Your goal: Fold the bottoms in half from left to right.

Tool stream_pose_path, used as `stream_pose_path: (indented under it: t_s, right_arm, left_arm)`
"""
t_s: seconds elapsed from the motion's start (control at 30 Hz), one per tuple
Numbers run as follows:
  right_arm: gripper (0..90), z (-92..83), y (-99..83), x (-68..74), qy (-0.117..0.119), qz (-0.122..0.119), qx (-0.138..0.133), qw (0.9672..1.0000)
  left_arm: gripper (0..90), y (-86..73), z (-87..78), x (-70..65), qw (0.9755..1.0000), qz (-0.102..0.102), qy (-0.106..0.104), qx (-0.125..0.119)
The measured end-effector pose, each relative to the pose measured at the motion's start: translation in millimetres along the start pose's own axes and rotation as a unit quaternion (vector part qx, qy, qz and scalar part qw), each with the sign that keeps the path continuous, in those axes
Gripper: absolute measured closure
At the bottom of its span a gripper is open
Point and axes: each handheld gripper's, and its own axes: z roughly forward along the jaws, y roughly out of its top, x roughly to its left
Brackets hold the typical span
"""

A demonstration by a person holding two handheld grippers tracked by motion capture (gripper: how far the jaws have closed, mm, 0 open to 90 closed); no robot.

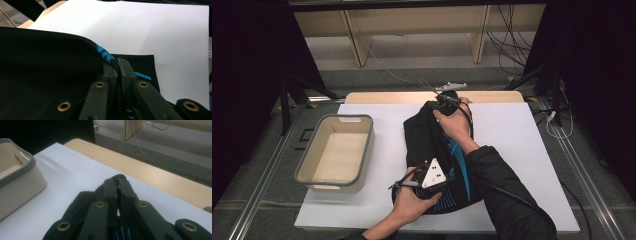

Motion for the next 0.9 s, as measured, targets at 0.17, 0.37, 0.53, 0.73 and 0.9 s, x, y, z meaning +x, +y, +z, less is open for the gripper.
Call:
stream_pose_path:
  t_s: [0.17, 0.37, 0.53, 0.73, 0.9]
  right_arm:
    - [86.6, -1.2, -1.4, -2.2, -0.001, 0.005, 0.003, 1.0000]
    - [86.6, -1.4, -3.4, -4.8, -0.003, 0.006, 0.003, 1.0000]
    - [86.6, -1.4, -5.9, -7.0, -0.003, 0.010, 0.004, 0.9999]
    - [86.6, -2.1, -7.0, -8.2, -0.003, 0.011, 0.006, 0.9999]
    - [86.6, -2.6, -8.3, -9.3, -0.004, 0.011, 0.008, 0.9999]
  left_arm:
    - [85.2, 0.9, 1.7, -0.8, 1.0000, 0.002, -0.002, 0.001]
    - [85.1, 0.6, 5.3, -1.3, 1.0000, 0.002, -0.005, 0.005]
    - [85.2, 0.1, 7.9, -1.4, 0.9999, 0.004, -0.009, 0.008]
    - [85.2, 0.2, 10.5, -2.4, 0.9999, 0.006, -0.009, 0.009]
    - [85.2, -0.2, 12.2, -2.9, 0.9999, 0.007, -0.011, 0.011]
